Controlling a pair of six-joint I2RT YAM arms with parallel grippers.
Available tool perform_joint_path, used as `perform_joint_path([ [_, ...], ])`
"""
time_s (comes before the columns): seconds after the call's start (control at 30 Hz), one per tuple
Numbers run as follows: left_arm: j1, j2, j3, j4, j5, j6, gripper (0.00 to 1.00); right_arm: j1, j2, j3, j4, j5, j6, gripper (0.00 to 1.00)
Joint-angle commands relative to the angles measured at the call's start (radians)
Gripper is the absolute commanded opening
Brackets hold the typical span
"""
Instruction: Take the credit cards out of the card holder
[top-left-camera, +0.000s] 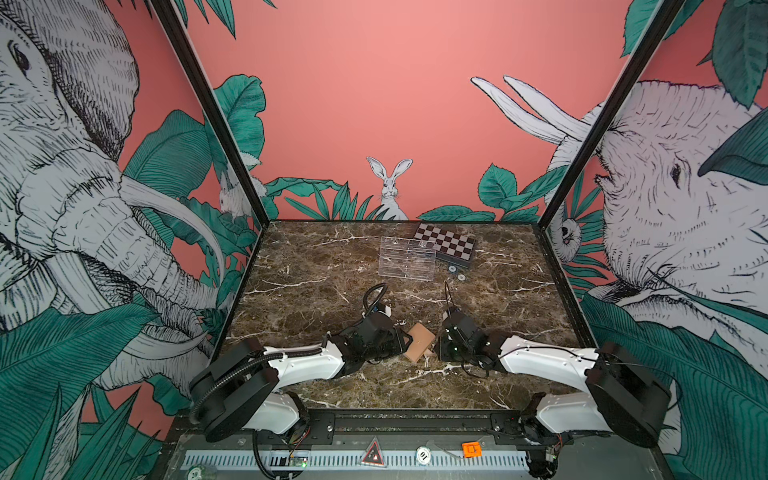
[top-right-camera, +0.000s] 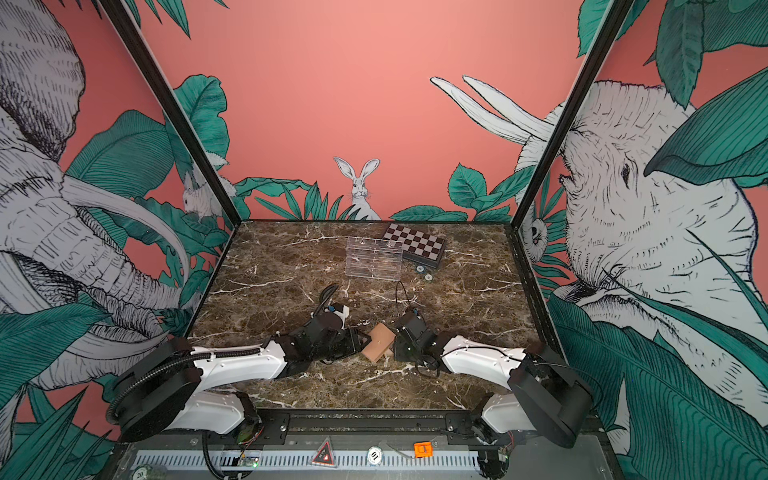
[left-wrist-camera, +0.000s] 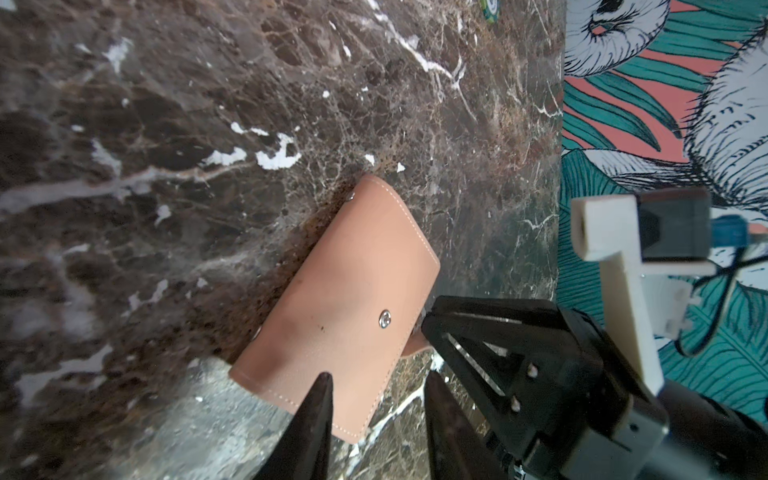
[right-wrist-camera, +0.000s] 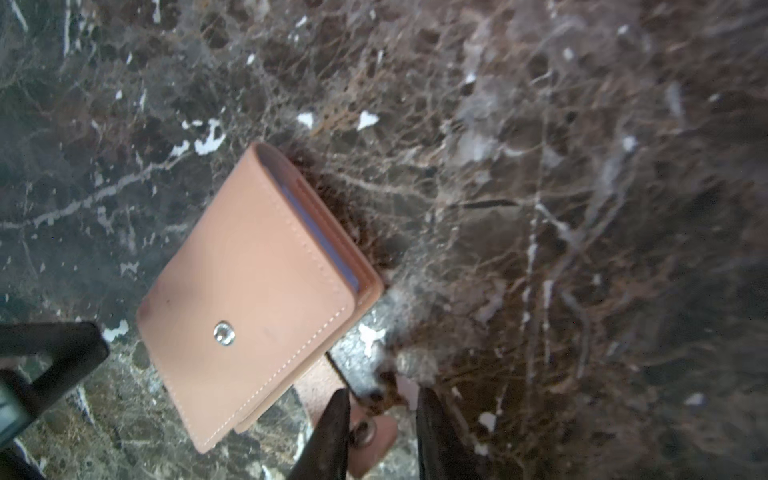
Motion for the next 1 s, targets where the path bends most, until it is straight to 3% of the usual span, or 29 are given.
perform_joint_path([
  [0.0,0.002,0.011,0.025,-0.001,0.002,0.022,0.38,0.035,-0.022,-0.02,-0.013,0.039,0.042,0.27],
  [0.43,0.046,0.03,0.008,0.019,0.038,0.043,0.38,0.073,-0.023,-0.023,-0.06,0.114,0.057,0.21],
  [0.73,0.055,0.033,0.005,0.03,0.063,0.05,0.38,0.071,0.033,-0.009,-0.013,0.093,0.067,0.19],
  [0.97,0.055,0.012,-0.005,0.023,0.059,0.048,0.37,0.065,0.132,0.125,-0.171,0.176,-0.029,0.11],
])
